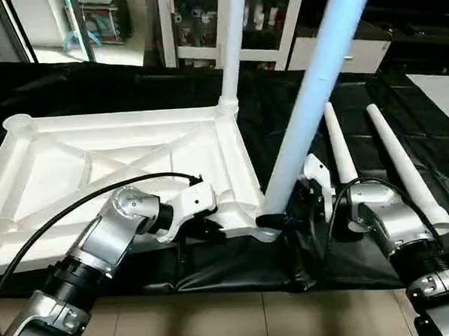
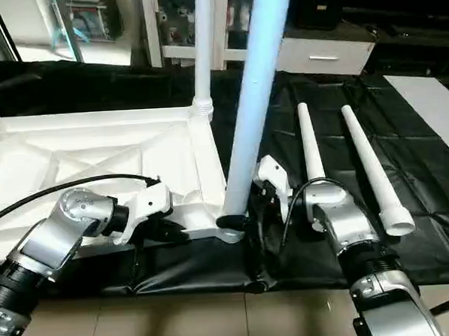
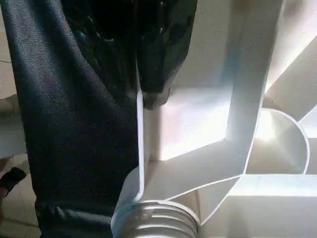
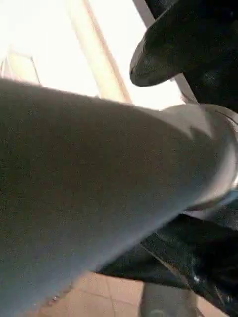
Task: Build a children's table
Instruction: Rotate leg to tighten
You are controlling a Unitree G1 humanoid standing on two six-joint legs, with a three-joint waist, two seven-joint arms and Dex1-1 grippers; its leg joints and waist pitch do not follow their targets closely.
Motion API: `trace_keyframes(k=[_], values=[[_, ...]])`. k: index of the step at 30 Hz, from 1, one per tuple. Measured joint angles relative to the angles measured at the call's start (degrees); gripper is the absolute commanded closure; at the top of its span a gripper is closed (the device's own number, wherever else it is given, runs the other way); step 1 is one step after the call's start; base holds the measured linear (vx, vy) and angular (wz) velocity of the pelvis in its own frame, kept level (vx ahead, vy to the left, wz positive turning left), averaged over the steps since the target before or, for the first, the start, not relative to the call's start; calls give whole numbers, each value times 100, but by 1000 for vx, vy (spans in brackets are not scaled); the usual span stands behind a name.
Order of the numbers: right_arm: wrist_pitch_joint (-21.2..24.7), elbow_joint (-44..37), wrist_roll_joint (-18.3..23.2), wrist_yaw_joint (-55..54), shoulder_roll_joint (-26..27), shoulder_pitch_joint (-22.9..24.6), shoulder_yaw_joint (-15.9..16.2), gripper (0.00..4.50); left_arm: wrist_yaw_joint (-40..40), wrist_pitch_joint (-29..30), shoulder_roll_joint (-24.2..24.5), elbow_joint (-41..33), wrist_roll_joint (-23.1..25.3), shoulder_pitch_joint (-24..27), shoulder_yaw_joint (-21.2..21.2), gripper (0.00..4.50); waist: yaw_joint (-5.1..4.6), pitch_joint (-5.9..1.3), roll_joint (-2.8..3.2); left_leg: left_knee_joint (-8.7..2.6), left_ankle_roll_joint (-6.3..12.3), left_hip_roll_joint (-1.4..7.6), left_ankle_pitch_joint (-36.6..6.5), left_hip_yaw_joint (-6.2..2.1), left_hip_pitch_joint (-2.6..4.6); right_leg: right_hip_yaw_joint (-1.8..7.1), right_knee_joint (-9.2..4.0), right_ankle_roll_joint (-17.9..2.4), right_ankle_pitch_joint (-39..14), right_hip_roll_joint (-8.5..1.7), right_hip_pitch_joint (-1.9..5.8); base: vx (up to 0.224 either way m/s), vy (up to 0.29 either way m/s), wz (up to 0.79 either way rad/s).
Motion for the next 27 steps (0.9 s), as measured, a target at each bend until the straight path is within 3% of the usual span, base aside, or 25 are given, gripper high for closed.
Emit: trace_keyframes(k=[10,22,27], values=[[-217,183,-107,241,-83,4,98,154,-24,0,36,-1,-5,-2,-15,450,-6,-1,-1,19,0,2,0,-2,1,1,15,0,0,0,0,0,0,0],[-336,299,-107,245,-49,2,113,175,-42,22,55,0,-5,-9,-44,450,-7,-5,-7,30,0,3,0,-8,5,0,26,0,0,0,7,0,0,0],[-404,754,-192,-721,363,-133,-55,176,355,195,-161,338,102,-147,110,450,-86,-19,-30,31,-2,0,0,-10,57,1,28,16,-9,0,42,0,0,0]])
